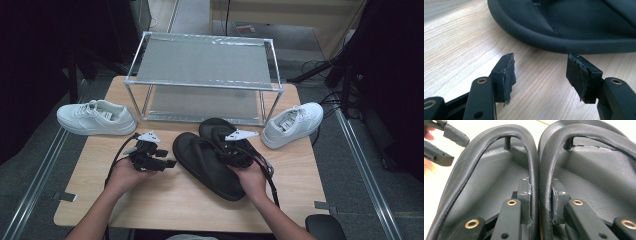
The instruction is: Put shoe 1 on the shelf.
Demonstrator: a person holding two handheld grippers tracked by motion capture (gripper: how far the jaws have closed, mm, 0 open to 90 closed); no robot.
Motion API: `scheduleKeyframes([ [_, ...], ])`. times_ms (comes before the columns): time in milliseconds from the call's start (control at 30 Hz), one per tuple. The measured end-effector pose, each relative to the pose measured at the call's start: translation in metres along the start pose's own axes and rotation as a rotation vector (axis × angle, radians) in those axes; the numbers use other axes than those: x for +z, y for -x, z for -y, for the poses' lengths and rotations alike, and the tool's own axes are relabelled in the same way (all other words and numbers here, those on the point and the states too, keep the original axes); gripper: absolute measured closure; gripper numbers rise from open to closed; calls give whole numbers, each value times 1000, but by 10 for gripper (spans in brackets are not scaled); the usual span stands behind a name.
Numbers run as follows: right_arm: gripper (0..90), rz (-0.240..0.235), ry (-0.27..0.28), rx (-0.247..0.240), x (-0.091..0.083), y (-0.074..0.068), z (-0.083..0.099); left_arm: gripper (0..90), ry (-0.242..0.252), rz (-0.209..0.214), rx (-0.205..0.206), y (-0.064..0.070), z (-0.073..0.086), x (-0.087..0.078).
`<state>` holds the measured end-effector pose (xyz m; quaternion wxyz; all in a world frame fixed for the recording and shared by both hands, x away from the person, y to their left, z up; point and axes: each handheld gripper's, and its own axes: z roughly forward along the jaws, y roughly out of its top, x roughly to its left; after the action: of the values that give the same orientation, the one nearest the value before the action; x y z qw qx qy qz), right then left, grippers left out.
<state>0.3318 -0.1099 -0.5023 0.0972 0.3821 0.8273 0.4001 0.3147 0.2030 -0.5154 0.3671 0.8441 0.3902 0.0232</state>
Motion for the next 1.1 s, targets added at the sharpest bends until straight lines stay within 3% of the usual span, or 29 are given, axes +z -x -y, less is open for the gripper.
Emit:
scheduleKeyframes([
  [333,743,-6,14,-23,8,9,-20,398,3,-8,0,3,8,-3],
  [567,742,-24,43,21,11,24,-39,396,11,-15,-7,5,16,-8],
  [833,741,21,51,18,29,40,-60,393,15,-24,-18,5,20,-11],
  [1100,741,59,104,99,50,60,-64,393,14,-25,-19,5,21,-11],
])
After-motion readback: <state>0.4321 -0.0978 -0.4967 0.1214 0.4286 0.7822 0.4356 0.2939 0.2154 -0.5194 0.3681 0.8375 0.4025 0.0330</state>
